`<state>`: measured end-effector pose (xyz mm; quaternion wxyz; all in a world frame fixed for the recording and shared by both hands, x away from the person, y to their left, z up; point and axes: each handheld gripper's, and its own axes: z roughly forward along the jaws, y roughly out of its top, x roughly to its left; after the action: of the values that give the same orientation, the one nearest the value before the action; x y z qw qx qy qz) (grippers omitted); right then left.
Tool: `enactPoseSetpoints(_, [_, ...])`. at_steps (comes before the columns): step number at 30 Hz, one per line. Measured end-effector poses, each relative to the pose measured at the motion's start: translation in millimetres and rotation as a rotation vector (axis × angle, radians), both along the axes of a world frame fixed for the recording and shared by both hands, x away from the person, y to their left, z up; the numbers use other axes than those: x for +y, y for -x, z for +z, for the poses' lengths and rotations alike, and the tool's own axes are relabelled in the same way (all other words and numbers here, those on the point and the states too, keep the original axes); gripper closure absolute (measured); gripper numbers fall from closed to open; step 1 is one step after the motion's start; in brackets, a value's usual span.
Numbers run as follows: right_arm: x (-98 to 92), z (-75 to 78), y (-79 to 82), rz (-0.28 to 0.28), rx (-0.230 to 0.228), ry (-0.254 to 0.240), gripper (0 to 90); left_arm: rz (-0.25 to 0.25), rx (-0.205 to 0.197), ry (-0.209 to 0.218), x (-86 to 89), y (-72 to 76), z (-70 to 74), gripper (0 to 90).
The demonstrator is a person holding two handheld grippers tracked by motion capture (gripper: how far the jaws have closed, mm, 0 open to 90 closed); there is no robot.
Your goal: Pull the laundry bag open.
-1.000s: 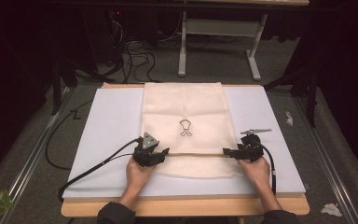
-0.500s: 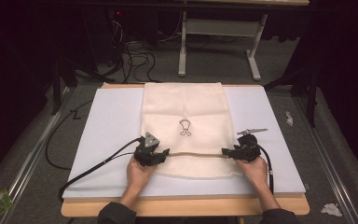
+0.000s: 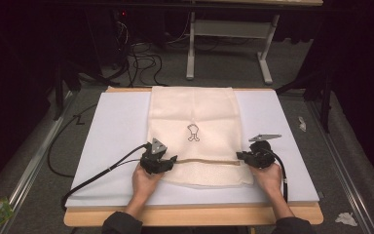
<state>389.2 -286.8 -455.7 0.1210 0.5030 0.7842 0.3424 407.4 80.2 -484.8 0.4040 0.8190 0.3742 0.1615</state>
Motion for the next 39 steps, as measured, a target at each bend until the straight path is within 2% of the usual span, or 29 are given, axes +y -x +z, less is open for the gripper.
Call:
enactPoseSetpoints(5, [-2.1,7.0,1.4,0.012,-0.025,-0.006,87.2,0.002,-0.002,0.000,-0.1,0.2,0.0,45.5])
enactPoseSetpoints(7, [-1.7,13.8,3.3,0.018,-0.059,-0.003,87.2,0.000,-0.001,-0.001,0.1,-0.2,0.1,45.5])
enactPoseSetpoints(19, [-5.4,21.0,4.1,0.036,-0.066,-0.032,87.5,-0.021,-0.003,0.010,1.3,0.6,2.8,46.4])
enactPoseSetpoints(21, [-5.1,22.5,4.1,0.038,-0.070,-0.036,87.5,-0.027,-0.003,0.027,2.0,1.3,5.5,46.4])
enactPoseSetpoints(22, [-5.1,23.8,4.1,0.043,-0.073,-0.039,87.5,-0.035,-0.003,0.050,2.7,2.1,10.2,46.5])
enactPoseSetpoints(26, [-4.8,25.8,4.3,0.043,-0.068,-0.041,87.5,-0.042,-0.005,0.079,3.3,2.6,17.4,47.5])
enactPoseSetpoints(27, [-4.3,26.8,4.2,0.049,-0.076,-0.041,87.5,-0.064,0.000,0.065,0.3,2.7,21.0,48.4])
enactPoseSetpoints(29, [-4.1,27.6,4.4,0.050,-0.074,-0.041,87.5,-0.075,-0.005,0.056,-2.7,3.3,22.6,48.7])
enactPoseSetpoints(34, [-6.1,28.8,3.9,0.059,-0.079,-0.065,87.6,-0.147,0.009,0.070,-23.8,5.3,30.6,50.0])
enactPoseSetpoints(37, [-6.8,28.6,4.0,0.050,-0.078,-0.071,87.6,-0.164,0.019,0.087,-32.4,6.8,33.3,50.9])
enactPoseSetpoints(39, [-6.7,28.8,4.2,0.048,-0.079,-0.074,87.6,-0.186,0.018,0.084,-39.6,8.3,36.2,51.4])
